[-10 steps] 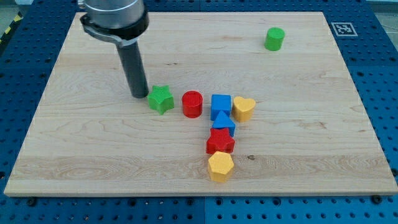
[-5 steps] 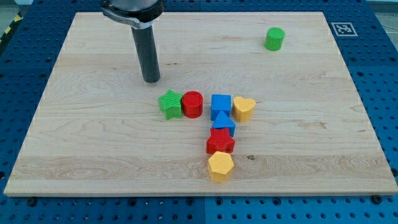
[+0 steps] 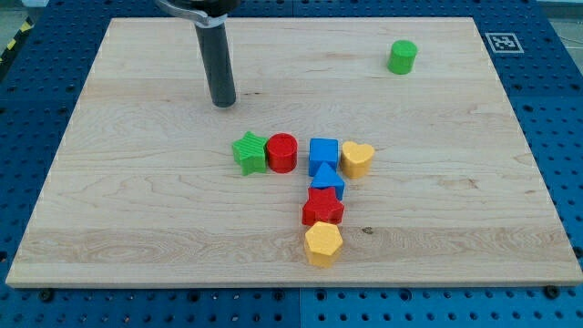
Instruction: Move the green circle to the top right of the yellow heart
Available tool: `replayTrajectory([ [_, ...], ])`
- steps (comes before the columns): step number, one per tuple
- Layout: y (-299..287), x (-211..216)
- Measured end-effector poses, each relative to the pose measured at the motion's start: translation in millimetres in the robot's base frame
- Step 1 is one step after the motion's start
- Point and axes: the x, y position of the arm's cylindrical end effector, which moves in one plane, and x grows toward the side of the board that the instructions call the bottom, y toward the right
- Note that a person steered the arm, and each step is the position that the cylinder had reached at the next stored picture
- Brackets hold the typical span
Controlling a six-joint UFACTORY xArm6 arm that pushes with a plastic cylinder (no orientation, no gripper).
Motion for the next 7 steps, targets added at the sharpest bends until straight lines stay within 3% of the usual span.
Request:
replayTrajectory([
  [1, 0, -29],
  [3, 62, -86],
  [7, 111, -98],
])
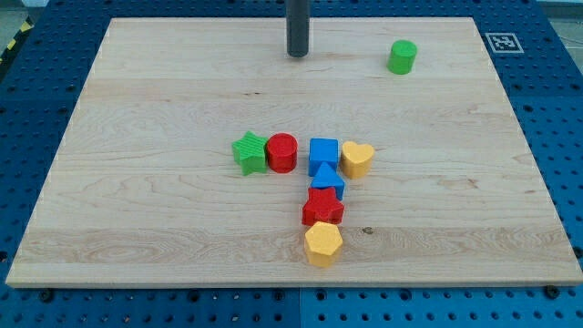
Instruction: Move the green circle to the top right of the yellow heart
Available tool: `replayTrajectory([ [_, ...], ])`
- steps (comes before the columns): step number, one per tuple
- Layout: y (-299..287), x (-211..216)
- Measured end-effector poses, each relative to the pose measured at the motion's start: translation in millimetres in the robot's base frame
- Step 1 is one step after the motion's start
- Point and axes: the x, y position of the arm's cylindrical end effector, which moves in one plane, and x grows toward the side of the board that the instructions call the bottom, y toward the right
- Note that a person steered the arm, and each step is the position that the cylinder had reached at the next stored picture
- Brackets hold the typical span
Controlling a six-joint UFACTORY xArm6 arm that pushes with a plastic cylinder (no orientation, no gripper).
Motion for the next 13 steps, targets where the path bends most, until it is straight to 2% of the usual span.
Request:
replayTrajectory([
  [1, 31, 0],
  [3, 108, -35],
  [4, 145, -35],
  [5, 150, -34],
  [6, 168, -11],
  [7, 171, -5],
  [10, 182, 53],
  [13, 188, 76],
])
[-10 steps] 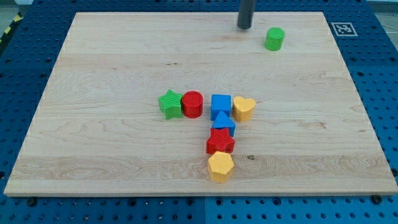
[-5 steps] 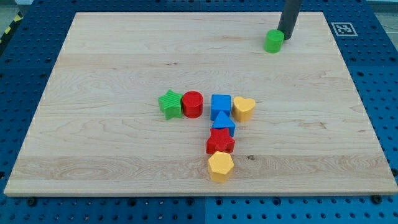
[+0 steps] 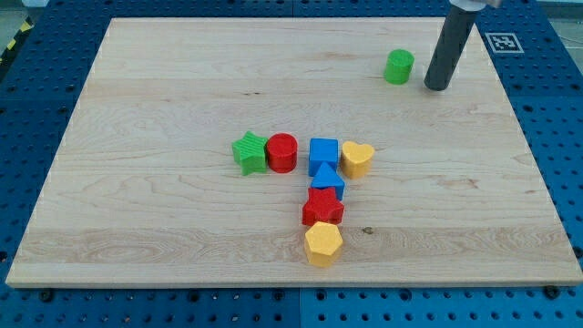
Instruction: Move the green circle to the top right of the yellow heart
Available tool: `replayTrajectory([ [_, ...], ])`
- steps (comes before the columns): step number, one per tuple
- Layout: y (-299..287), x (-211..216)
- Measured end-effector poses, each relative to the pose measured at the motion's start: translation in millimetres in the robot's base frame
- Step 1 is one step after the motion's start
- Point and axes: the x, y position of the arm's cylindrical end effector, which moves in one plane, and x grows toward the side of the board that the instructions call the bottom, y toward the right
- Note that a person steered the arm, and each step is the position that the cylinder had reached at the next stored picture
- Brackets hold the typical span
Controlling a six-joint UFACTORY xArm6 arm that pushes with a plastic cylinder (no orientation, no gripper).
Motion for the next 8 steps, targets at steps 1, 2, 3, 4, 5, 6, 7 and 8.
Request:
replayTrajectory([
  [1, 0, 1],
  [2, 1, 2],
  [3, 6, 5],
  [4, 6, -3],
  [5, 4, -55],
  [6, -23, -95],
  [7, -36, -81],
  [8, -36, -66],
])
